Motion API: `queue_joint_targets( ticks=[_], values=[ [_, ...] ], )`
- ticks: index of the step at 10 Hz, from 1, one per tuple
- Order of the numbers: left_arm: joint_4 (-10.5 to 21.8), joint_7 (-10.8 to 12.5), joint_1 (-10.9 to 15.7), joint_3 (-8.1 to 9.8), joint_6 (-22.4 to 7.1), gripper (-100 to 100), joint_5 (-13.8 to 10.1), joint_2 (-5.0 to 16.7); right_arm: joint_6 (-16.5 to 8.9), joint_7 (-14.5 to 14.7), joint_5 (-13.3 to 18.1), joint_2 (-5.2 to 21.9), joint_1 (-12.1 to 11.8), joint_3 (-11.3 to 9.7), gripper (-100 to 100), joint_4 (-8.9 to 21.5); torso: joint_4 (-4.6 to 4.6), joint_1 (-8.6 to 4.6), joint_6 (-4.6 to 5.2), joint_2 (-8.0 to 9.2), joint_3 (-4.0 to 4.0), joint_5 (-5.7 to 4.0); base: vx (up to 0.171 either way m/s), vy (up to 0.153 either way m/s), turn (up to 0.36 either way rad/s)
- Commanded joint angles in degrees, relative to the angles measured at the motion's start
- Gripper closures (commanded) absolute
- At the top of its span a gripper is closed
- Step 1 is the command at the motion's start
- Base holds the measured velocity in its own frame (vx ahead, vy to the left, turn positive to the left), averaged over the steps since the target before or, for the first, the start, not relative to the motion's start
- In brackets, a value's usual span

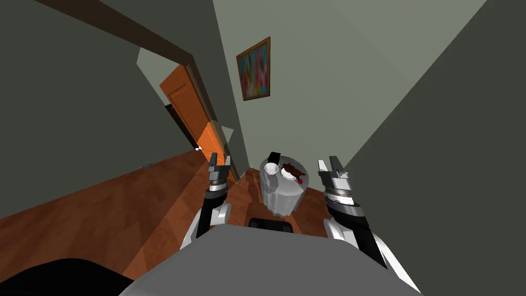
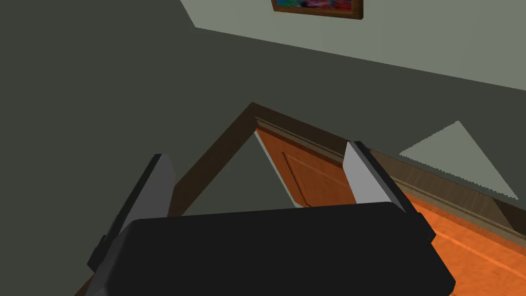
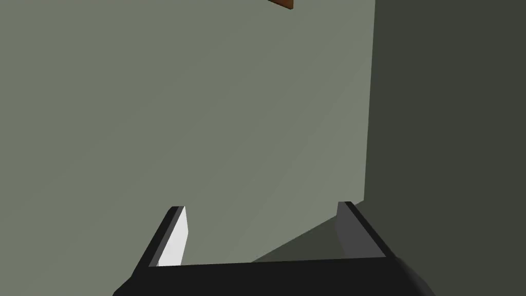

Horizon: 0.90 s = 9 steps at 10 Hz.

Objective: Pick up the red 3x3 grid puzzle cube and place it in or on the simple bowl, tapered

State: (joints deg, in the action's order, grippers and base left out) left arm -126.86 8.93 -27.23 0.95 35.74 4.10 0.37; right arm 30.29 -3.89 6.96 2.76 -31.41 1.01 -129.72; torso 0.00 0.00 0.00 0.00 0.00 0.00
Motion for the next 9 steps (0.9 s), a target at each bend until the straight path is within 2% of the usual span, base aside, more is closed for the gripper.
queue_joint_targets(
  ticks=[1, 5, 9],
  values=[
    [0.0, 0.0, 0.0, 0.0, 0.0, 0, 0.0, 0.0, -0.2, 0.0, 0.2, 1.8, 0.1, -0.2, -100, 0.9, 0.0, 0.0, 0.0, 0.0, 0.0, 0.0, -0.046, -0.023, 0.096],
    [0.0, 0.0, 0.0, 0.0, 0.0, 0, 0.0, 0.0, -1.0, 0.1, 0.9, 7.1, 0.5, -1.1, -100, 4.5, 0.1, -0.23, 0.0, 0.44, 0.25, -0.05, -0.107, -0.046, 0.137],
    [0.0, 0.0, 0.0, 0.0, 0.0, 0, 0.0, 0.0, -2.4, 0.1, 1.9, 14.3, 1.0, -2.9, -100, 10.4, 0.11, -0.22, -0.01, 0.49, 0.29, -0.05, -0.132, -0.046, 0.199]
  ],
)
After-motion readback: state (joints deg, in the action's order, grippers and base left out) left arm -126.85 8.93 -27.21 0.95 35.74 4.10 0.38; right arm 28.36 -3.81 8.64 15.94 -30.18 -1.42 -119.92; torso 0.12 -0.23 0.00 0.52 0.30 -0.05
